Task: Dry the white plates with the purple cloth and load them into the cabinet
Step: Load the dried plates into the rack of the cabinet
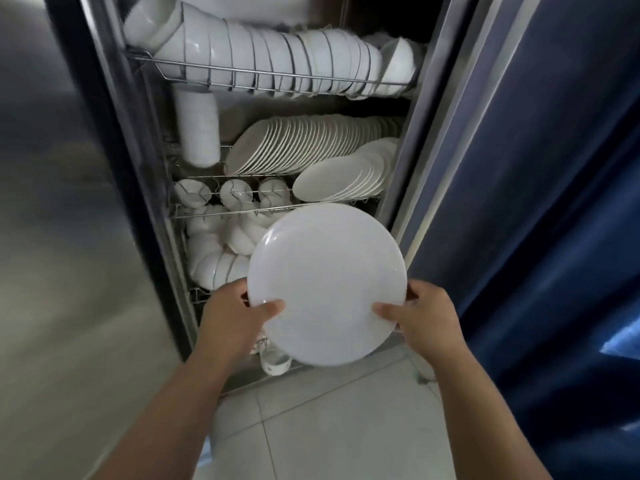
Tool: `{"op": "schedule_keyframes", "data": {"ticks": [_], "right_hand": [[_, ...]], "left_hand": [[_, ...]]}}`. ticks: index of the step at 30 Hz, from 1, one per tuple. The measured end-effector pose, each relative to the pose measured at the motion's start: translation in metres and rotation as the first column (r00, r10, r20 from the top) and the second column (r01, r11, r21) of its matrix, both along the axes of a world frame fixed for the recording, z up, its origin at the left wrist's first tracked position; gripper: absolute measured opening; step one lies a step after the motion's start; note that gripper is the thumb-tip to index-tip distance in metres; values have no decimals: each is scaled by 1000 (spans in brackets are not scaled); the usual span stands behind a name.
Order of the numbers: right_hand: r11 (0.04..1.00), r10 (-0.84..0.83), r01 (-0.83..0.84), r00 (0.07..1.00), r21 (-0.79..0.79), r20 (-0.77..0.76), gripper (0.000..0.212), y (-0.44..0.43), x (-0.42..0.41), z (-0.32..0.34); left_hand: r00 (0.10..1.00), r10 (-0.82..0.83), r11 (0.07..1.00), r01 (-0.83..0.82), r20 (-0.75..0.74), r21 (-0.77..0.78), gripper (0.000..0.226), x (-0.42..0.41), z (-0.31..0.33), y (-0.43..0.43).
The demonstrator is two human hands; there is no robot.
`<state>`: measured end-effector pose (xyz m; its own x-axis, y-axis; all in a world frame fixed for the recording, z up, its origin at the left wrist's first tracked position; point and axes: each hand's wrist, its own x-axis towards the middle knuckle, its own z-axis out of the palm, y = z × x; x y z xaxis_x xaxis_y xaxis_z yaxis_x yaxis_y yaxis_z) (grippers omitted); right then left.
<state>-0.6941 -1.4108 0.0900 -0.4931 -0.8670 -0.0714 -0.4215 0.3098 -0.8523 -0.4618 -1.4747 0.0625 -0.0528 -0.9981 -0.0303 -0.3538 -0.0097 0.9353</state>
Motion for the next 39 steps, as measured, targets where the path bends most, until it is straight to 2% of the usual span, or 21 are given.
{"op": "schedule_keyframes", "data": {"ticks": [8,13,20,21,24,25,29,31,32,35,36,37,39], "right_hand": [[994,108,-108,994,-25,-21,21,-143,-34,13],[991,118,-122,991,-54,-69,13,-226,-41,11],[997,50,-60,983,-52,-175,26,-323,-53,16],[998,41,-51,979,-45,-200,29,-333,-55,17],[999,35,-44,973,-32,-228,31,-359,-63,17],[999,36,-43,970,-26,-239,31,-367,-66,16],[999,42,-47,955,-8,-295,28,-391,-78,17],[998,58,-62,943,-4,-329,26,-401,-85,20],[997,66,-73,936,-5,-345,25,-405,-89,22],[995,90,-100,922,-6,-377,22,-417,-101,26],[994,99,-108,921,-1,-377,21,-420,-105,26],[994,108,-113,922,8,-371,20,-423,-108,24],[992,129,-125,923,34,-363,21,-426,-114,20]], "left_hand": [[988,154,988,-154,16,-8,41,-36,3,-118],[995,100,995,-100,-10,8,39,-44,-7,-205],[997,60,993,-56,-41,104,31,-63,-8,-306],[998,55,992,-50,-35,118,35,-67,-9,-315],[999,45,989,-41,-22,139,69,-75,-16,-342],[999,37,989,-34,-19,144,69,-78,-21,-350],[1000,-6,983,5,4,183,40,-94,-23,-367],[999,-17,981,11,30,196,34,-103,-28,-375],[999,-22,979,12,50,203,39,-108,-28,-377],[997,-54,972,42,48,230,78,-120,-37,-384],[997,-64,970,50,49,238,82,-123,-39,-385],[996,-72,969,58,50,242,81,-126,-40,-387],[993,-85,970,63,83,233,64,-129,-36,-388]]}}
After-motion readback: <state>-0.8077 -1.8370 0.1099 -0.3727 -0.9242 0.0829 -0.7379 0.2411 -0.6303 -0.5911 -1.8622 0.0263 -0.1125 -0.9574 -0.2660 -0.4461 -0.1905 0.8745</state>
